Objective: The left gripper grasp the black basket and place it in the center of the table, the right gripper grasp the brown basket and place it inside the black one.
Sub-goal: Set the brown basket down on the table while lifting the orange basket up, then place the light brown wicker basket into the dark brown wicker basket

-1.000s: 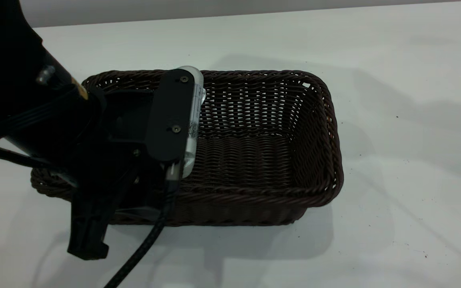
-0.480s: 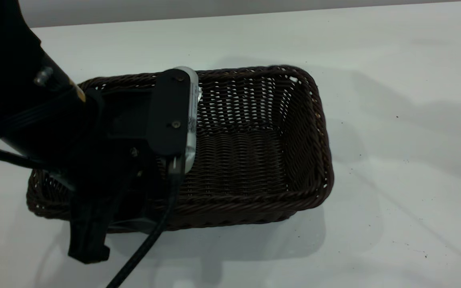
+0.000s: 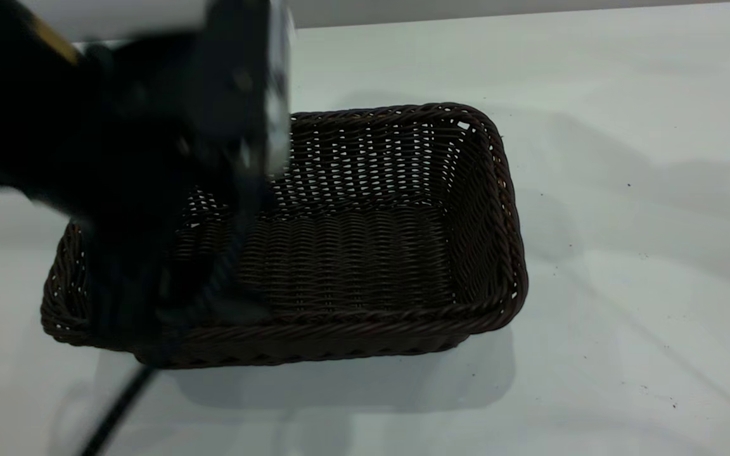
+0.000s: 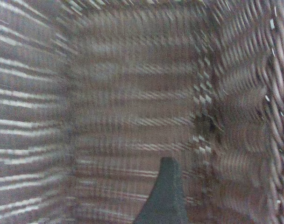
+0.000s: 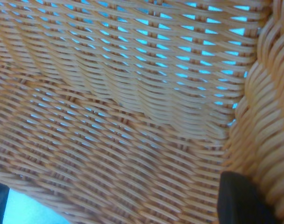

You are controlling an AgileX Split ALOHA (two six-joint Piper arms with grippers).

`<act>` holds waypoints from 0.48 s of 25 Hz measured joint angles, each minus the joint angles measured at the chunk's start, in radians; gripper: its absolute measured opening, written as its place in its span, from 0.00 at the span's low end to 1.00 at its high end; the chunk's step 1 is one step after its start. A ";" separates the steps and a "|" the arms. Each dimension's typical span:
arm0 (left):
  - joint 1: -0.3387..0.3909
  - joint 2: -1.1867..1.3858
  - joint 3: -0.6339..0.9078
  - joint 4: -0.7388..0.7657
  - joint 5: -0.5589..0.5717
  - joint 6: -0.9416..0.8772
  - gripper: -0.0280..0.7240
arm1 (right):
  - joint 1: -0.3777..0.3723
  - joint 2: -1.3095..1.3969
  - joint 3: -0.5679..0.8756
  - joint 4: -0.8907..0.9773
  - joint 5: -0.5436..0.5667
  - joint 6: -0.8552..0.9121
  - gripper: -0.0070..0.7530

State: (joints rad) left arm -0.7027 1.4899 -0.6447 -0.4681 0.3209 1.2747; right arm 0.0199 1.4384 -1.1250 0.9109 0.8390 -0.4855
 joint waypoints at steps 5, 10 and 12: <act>0.000 -0.208 0.001 -0.058 0.005 0.006 0.82 | 0.000 0.059 -0.011 -0.014 0.037 0.000 0.15; 0.000 -0.431 0.000 -0.158 0.008 0.062 0.82 | 0.001 0.140 -0.079 -0.049 0.114 0.035 0.15; 0.000 -0.514 0.000 -0.193 -0.008 0.102 0.82 | 0.001 0.179 -0.119 -0.064 0.159 0.060 0.15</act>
State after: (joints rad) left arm -0.7027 0.9764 -0.6448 -0.6607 0.3126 1.3772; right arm 0.0213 1.6173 -1.2443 0.8468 0.9985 -0.4253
